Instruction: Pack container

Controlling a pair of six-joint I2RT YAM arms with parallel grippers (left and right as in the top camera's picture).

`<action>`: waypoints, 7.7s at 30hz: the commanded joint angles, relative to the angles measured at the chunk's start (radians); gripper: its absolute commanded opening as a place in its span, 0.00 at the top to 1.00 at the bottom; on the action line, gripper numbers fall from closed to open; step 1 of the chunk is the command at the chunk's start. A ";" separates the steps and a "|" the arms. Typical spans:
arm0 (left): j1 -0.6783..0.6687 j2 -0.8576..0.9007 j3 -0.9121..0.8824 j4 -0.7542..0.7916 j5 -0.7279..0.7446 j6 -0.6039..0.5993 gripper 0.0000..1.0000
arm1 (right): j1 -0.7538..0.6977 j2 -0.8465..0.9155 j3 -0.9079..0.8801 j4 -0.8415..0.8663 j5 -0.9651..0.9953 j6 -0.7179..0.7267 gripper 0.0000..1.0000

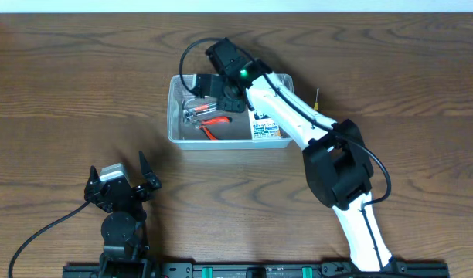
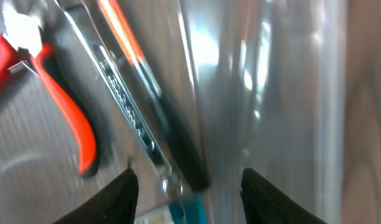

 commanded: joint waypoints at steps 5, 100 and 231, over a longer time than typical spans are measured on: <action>-0.003 -0.004 -0.023 -0.027 -0.020 0.002 0.02 | -0.027 -0.304 0.078 -0.099 0.217 0.425 0.36; -0.003 -0.004 -0.023 -0.027 -0.019 0.002 0.02 | 0.054 -0.148 -0.099 -0.147 -0.047 -0.069 0.01; -0.003 -0.004 -0.023 -0.027 -0.019 0.002 0.02 | -0.647 -2.191 -1.847 0.239 -0.102 0.782 0.01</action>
